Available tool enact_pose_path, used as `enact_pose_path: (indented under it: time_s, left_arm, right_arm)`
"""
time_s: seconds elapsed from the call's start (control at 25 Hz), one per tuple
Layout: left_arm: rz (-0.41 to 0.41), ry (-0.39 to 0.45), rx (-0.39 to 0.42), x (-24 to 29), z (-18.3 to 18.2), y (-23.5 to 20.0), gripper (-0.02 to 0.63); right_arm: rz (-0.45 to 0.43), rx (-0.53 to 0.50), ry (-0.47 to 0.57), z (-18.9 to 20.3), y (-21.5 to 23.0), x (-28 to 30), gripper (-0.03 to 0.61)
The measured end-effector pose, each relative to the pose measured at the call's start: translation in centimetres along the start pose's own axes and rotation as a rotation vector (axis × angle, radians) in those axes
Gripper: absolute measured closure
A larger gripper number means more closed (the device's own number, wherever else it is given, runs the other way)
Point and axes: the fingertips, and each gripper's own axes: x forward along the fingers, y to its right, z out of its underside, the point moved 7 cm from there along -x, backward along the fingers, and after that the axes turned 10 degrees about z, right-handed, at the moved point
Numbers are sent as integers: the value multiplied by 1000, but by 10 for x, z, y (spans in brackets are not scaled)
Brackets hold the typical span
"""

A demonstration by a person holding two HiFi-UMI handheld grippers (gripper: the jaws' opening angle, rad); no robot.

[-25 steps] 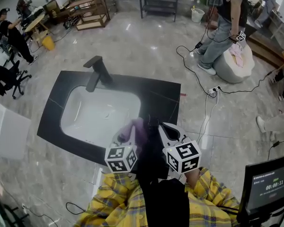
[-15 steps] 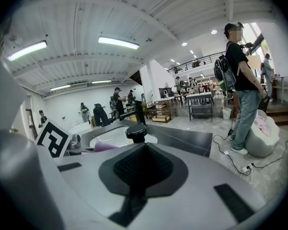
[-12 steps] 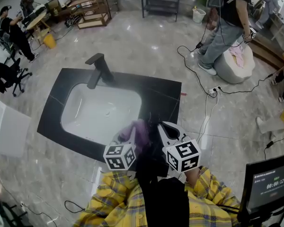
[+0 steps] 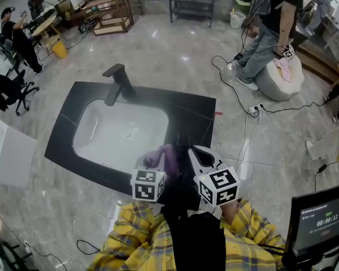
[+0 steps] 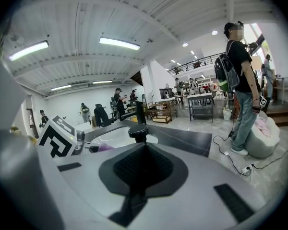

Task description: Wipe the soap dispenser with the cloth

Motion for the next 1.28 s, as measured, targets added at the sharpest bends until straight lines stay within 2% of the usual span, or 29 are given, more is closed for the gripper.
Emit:
enact_pose_path:
  time_s: [0.2,0.28,0.36,0.44,0.52,0.76,0.92,0.96,1.0,1.04,1.08,1.28]
  left_arm:
    - [15,-84,134,6,0,6,571]
    - [23,-93,140,8,0,4,571]
    - [30,-65,79,4,0,1,571]
    - [45,15,-15,-4,-2,-3,571]
    - [55,99,-69,-20,-7,-2,571]
    - [85,223,-106,-40,-13,5,571]
    - [107,246,-124,-40,-14,6,571]
    - [113,250,-124,-43,-15,7,571]
    - [118,253,-126,-46,-16,9,571]
    - [120,256,-129,-48,-16,10,571]
    - [120,257,-132,-51,-15,11,571]
    - [113,257,-169,-57,-7,10,571]
  right_arm:
    - [-5,-3,2,2,-1,0,572]
    - [-7,-10,3,4,0,3,572]
    - [-9,-10,9,4,5,3,572]
    - [-17,-9,20,1,11,4,572]
    - [-46,-15,40,-5,16,0,572]
    - [-212,-160,111,-25,21,0,571]
    - [-313,-193,113,-23,25,9,565]
    - [-338,-201,112,-24,26,8,551]
    - [-367,-217,104,-23,26,7,508]
    - [-395,-241,89,-22,26,6,426]
    - [-413,-272,73,-19,26,5,395]
    - [-457,-375,19,-7,21,17,379]
